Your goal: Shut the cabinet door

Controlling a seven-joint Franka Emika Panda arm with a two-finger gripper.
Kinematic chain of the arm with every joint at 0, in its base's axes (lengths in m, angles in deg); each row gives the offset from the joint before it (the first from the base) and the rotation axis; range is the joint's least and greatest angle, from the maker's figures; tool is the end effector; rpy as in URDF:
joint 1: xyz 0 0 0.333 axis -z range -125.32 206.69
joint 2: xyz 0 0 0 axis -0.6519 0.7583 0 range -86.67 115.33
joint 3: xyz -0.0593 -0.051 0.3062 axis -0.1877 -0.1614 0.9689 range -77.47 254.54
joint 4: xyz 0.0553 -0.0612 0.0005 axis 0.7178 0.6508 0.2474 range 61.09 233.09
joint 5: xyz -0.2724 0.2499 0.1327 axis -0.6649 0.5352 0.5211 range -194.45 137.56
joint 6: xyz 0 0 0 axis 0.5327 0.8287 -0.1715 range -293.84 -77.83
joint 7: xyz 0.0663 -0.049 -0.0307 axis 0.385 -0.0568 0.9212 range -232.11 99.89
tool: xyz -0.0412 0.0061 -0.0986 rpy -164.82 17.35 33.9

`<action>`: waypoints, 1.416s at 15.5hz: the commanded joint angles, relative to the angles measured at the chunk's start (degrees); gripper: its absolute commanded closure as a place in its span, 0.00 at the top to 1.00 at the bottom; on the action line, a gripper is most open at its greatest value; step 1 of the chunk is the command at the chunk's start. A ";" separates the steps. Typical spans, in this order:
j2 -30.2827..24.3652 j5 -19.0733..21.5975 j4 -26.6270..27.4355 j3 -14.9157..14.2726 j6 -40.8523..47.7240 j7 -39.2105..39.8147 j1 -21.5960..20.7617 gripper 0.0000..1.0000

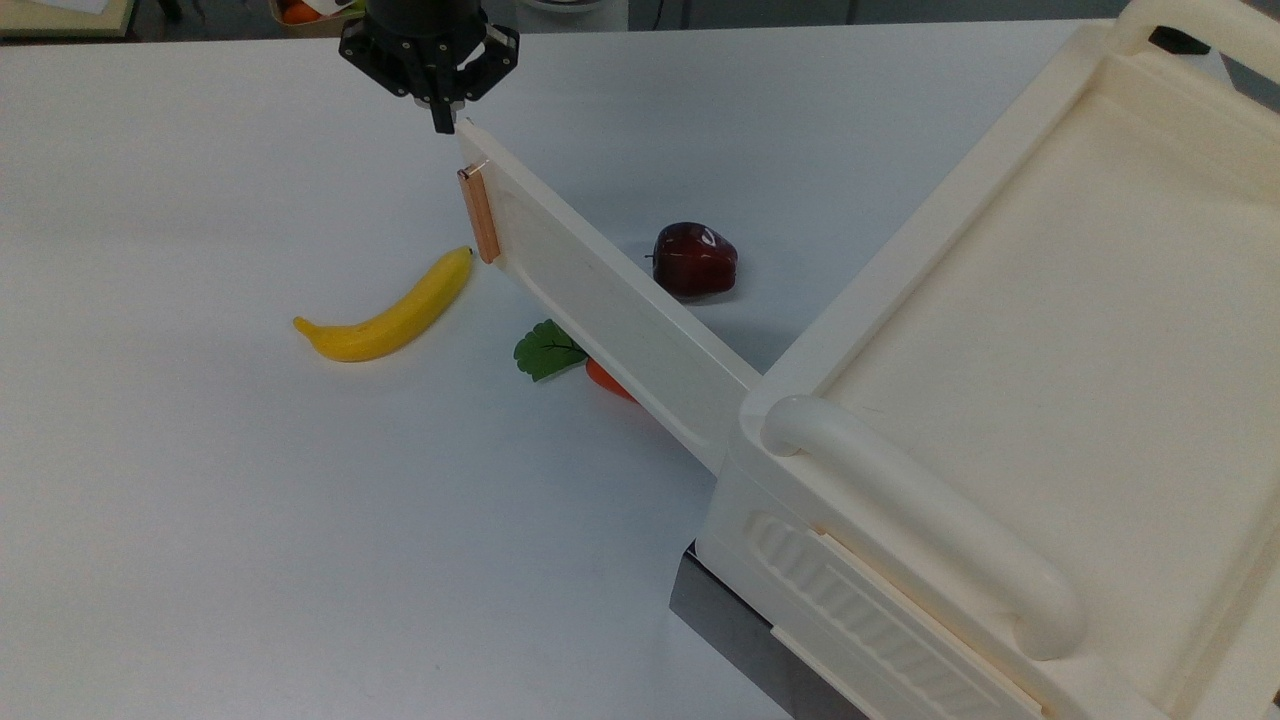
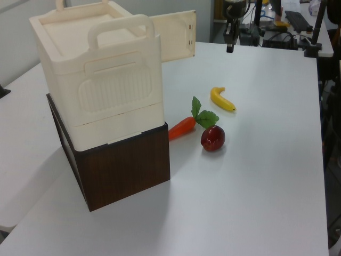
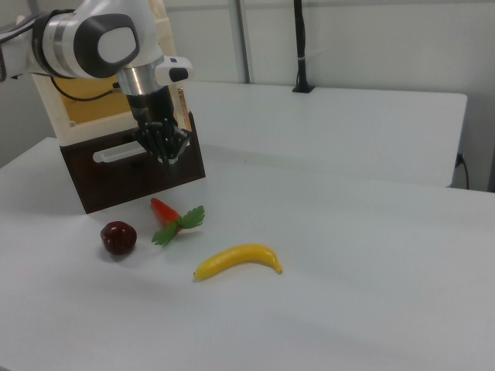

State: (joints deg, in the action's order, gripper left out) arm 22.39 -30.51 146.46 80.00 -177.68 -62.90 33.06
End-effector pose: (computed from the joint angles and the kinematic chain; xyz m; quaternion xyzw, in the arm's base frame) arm 0.6077 -0.0074 0.5627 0.9992 0.0235 0.0122 0.0288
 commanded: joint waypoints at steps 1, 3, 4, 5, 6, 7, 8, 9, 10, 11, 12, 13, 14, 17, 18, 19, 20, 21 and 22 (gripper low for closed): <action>-1.29 -0.22 -0.85 0.01 0.85 -1.01 -0.11 0.00; -1.47 0.13 -3.93 -0.08 0.94 -1.28 -0.11 0.00; -1.64 0.66 -5.68 -0.08 0.94 -2.06 -0.11 0.00; -1.56 0.75 -7.53 -0.17 0.68 -2.94 -0.11 0.00; -1.29 0.75 -9.29 -0.26 0.06 -3.64 -0.11 0.00; -1.03 1.01 -10.70 -0.26 -0.38 -3.83 -0.02 0.00; -0.77 1.01 -12.02 -0.26 -3.08 -3.91 0.41 0.00; -0.76 1.10 -12.03 -0.26 -7.63 -4.09 0.85 0.00; -0.76 1.36 -11.94 -0.26 -12.11 -4.18 0.94 0.00; -0.50 1.54 -11.94 -0.26 -16.07 -4.79 0.94 0.00; -0.41 1.63 -11.77 -0.26 -20.12 -5.92 0.94 0.00; 0.11 1.63 -11.68 -0.26 -24.07 -6.81 1.03 0.00; 0.90 1.63 -11.68 -0.17 -27.59 -7.86 1.12 0.00; 3.10 1.80 -11.59 0.18 -35.26 -11.55 0.86 0.00; 3.80 1.89 -11.59 0.44 -36.14 -13.13 0.59 0.00; 4.33 1.80 -11.59 0.62 -36.41 -14.19 0.33 0.00; 4.94 1.80 -11.59 0.62 -36.42 -14.89 -0.19 0.00; 5.12 1.80 -11.50 0.71 -36.42 -15.34 -0.81 0.00; 5.12 1.98 -11.41 0.71 -36.42 -15.95 -1.51 0.00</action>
State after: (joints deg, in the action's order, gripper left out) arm 26.90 -29.60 135.21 80.71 -213.07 -76.37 33.42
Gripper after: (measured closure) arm 0.991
